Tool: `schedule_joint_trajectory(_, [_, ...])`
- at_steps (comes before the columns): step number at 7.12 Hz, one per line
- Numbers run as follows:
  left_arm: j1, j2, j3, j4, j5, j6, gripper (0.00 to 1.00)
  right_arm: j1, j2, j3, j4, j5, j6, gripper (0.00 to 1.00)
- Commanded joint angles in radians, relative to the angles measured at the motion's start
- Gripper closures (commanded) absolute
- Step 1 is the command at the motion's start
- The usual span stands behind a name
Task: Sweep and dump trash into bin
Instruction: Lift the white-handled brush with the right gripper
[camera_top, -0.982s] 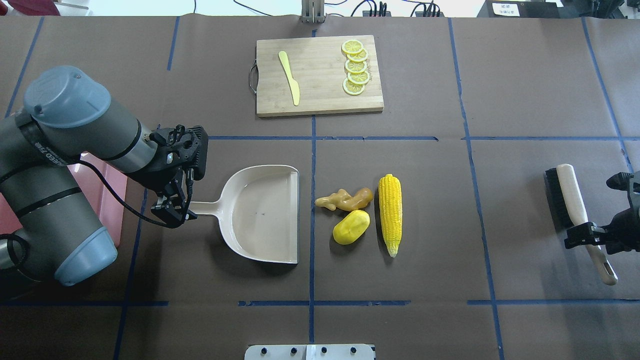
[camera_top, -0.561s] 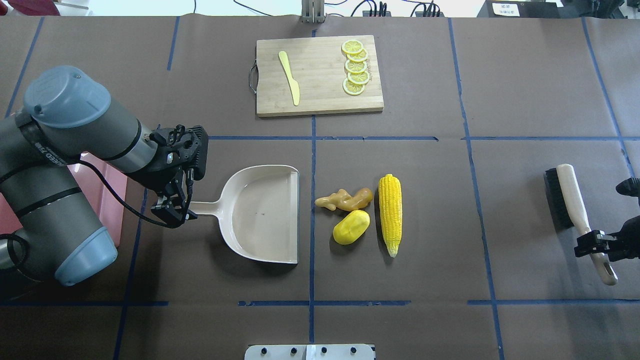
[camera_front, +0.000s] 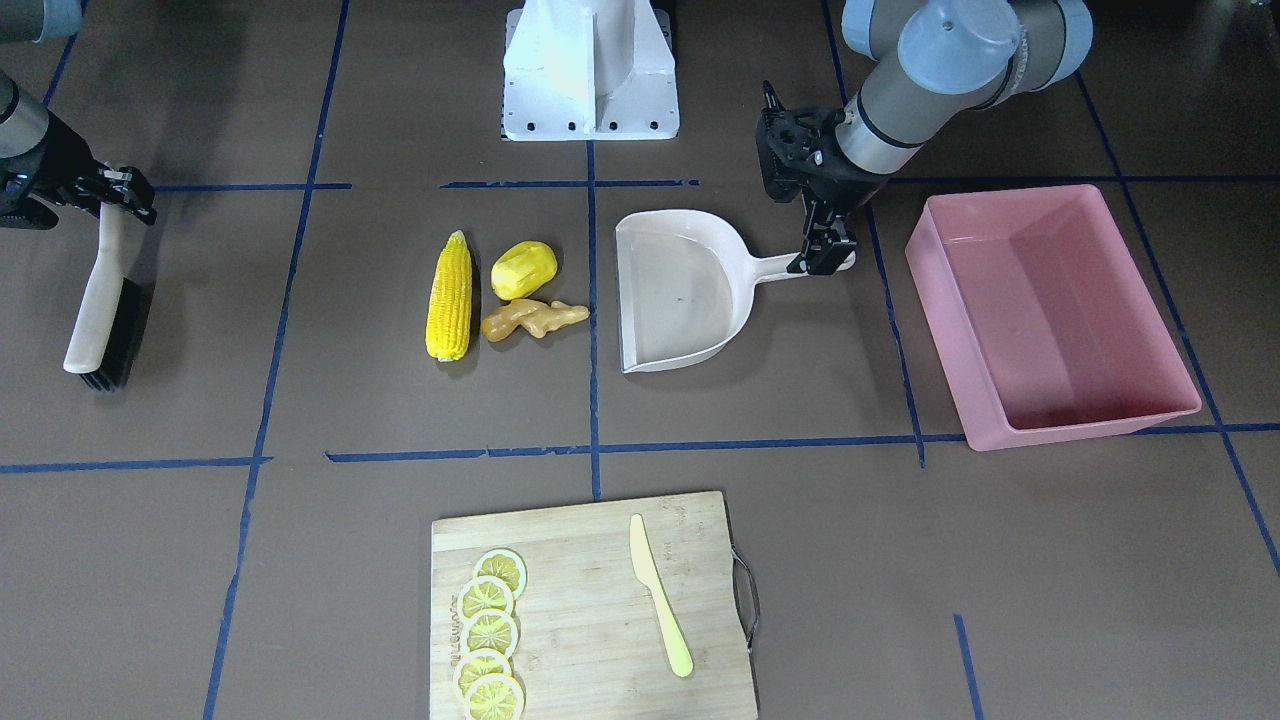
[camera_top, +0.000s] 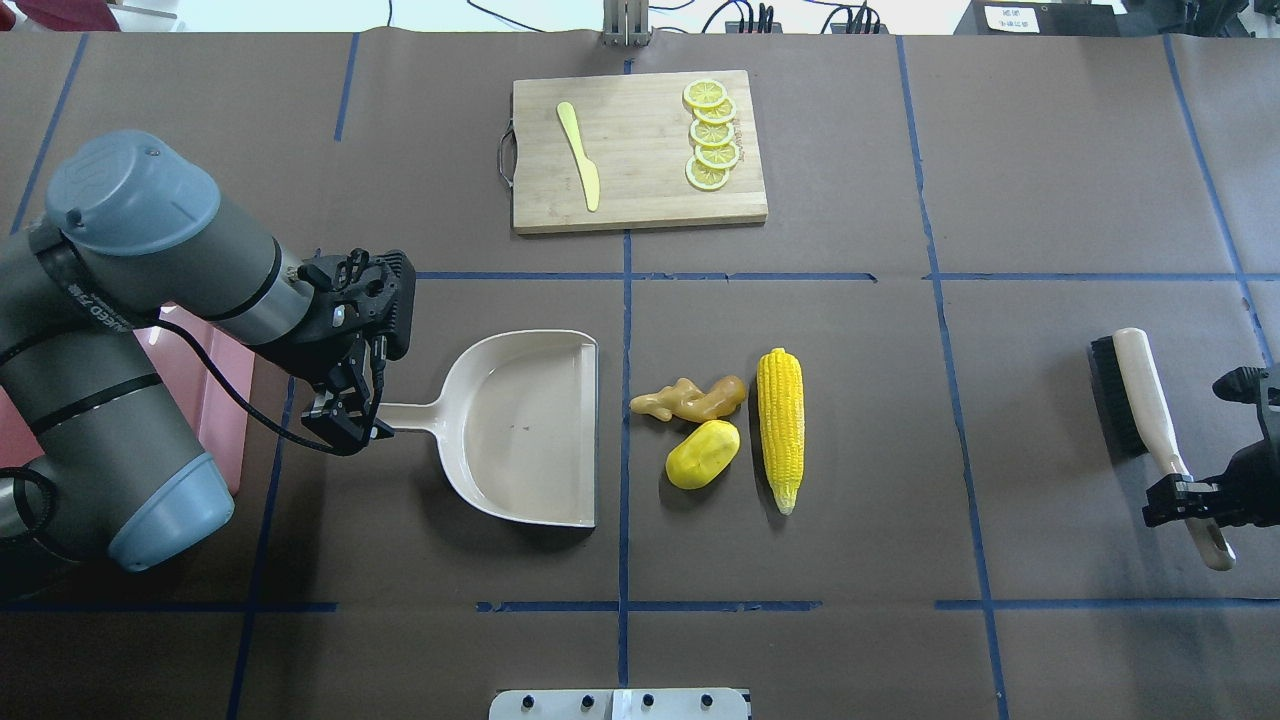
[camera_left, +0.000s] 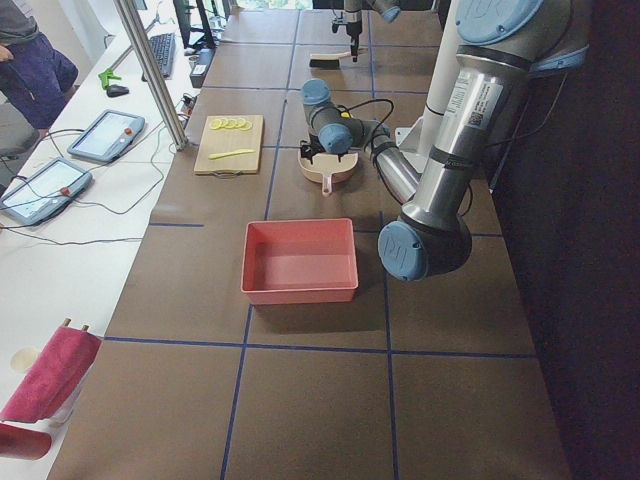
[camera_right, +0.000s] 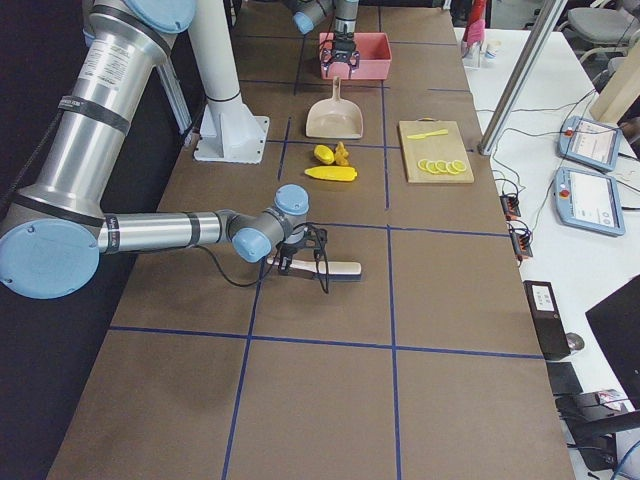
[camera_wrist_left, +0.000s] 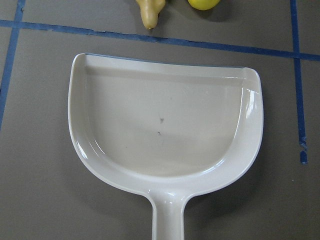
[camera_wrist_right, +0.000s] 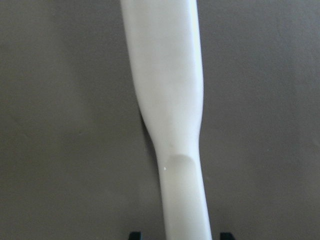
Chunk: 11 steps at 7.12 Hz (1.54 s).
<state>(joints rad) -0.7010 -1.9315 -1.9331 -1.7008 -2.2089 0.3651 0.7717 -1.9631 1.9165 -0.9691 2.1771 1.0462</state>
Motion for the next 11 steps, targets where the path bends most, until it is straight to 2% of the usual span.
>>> schedule_joint_trajectory(1, [0.0,-0.001,0.0,0.0,0.0,-0.002,0.01,-0.002,0.0,-0.002,-0.002,0.0,0.0,0.66])
schedule_joint_trajectory(2, [0.0,-0.001,0.0,0.001,0.0,0.0,0.01,0.0,-0.003,-0.002,-0.002,0.0,0.0,0.97])
schedule_joint_trajectory(3, [0.0,-0.001,0.0,0.0,0.0,0.0,0.01,0.001,-0.005,-0.002,-0.003,0.001,-0.002,1.0])
schedule_joint_trajectory(6, [0.0,0.0,-0.006,0.001,0.0,-0.002,0.01,0.008,0.001,0.015,-0.003,0.009,-0.003,1.0])
schedule_joint_trajectory(8, [0.003,0.044,-0.007,0.003,0.002,0.002,0.01,0.044,0.001,0.05,-0.005,0.015,-0.003,1.0])
schedule_joint_trajectory(9, [0.003,0.043,0.0,0.003,0.002,0.002,0.01,0.049,0.004,0.077,-0.029,0.02,-0.003,1.0])
schedule_joint_trajectory(10, [0.003,0.042,0.008,-0.002,0.003,0.003,0.02,0.054,0.033,0.137,-0.115,0.02,-0.003,1.0])
schedule_joint_trajectory(11, [0.005,0.036,0.066,-0.075,0.043,0.003,0.02,0.054,0.062,0.172,-0.173,0.018,-0.003,1.0])
